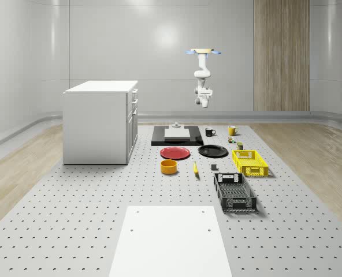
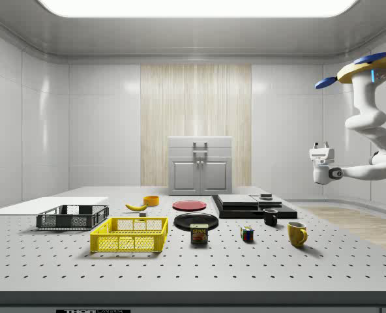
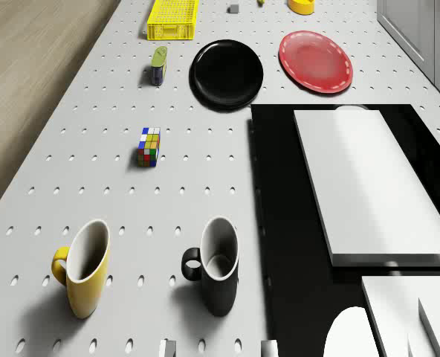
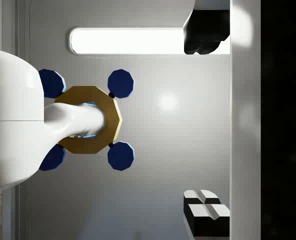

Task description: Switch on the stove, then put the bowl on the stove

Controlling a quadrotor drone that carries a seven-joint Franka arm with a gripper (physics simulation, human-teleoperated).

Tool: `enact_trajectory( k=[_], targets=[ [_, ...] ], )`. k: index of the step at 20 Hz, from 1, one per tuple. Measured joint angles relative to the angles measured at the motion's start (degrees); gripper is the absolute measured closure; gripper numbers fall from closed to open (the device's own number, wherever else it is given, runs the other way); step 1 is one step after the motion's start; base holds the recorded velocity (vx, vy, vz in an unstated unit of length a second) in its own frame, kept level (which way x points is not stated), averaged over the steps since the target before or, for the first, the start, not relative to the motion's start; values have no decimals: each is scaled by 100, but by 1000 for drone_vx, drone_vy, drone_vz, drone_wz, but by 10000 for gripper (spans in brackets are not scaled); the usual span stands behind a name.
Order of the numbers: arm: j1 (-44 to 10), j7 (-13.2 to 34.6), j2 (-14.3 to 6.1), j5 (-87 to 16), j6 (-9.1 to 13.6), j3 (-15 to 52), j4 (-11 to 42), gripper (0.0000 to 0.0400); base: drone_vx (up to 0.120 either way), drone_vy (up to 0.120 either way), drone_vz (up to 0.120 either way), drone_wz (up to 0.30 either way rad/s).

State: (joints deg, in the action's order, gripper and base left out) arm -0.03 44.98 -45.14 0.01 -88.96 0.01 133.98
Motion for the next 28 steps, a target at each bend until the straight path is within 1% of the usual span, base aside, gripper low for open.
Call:
enact_trajectory(
  k=[3,6,9,12,18,28],
  targets=[
    [-9,-5,43,3,305,4,-362,0,0,0,0,0],
    [-16,-9,145,6,561,8,-733,0,0,0,0,0],
    [-21,-11,269,8,773,12,-1083,0,107,-120,0,0],
    [-26,-13,370,10,927,14,-1351,0,120,-120,0,0],
    [-33,-16,471,12,1069,19,-1621,0,120,-120,0,0],
    [-41,-19,484,14,1085,24,-1694,0,120,-120,0,0]
  ],
)
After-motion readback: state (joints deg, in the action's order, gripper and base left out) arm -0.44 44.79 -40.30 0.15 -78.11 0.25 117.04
